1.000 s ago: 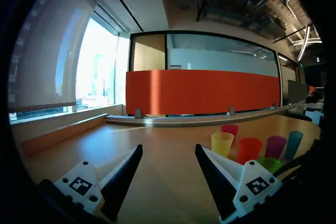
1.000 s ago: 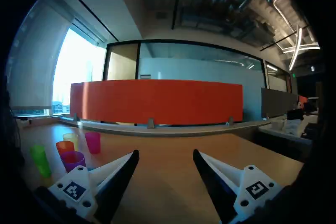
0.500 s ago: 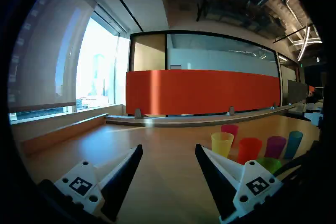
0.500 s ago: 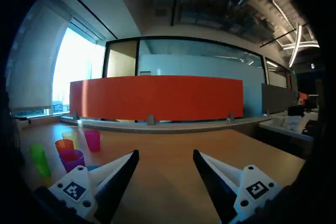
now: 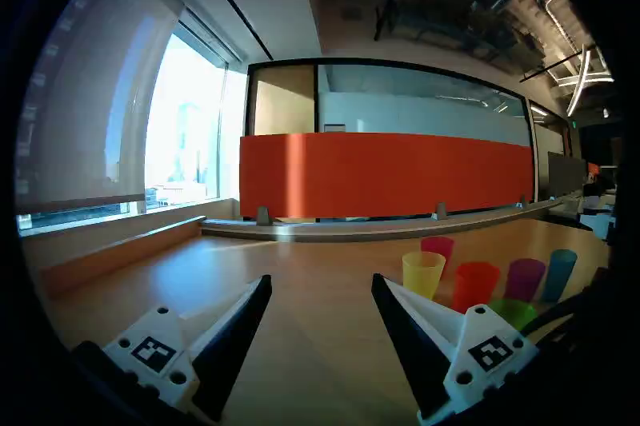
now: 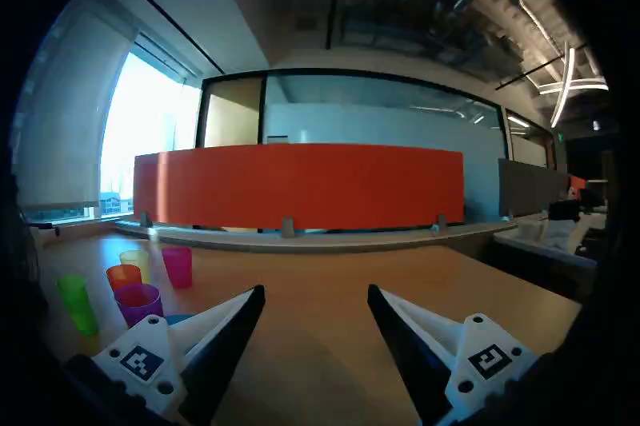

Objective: Pour water

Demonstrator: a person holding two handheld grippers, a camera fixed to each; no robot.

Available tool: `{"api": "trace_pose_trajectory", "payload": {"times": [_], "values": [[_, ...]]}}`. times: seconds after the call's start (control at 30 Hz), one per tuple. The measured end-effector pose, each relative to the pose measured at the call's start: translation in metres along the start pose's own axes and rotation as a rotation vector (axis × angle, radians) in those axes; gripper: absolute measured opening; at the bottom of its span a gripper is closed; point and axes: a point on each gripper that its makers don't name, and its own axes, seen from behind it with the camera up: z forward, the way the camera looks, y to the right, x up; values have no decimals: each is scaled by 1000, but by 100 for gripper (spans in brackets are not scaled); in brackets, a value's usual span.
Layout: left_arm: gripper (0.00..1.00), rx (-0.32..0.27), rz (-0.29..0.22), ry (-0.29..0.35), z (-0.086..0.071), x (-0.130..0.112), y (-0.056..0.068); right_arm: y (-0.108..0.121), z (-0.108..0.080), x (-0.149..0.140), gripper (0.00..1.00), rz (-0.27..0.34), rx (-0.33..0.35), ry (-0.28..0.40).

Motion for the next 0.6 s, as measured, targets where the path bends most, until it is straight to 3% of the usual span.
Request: {"api": "trace_pose_trajectory", "payload": {"times": [0.6], "values": [[93, 0, 0, 0, 0, 0, 0, -1, 0, -2, 100, 1, 4, -3]]}}
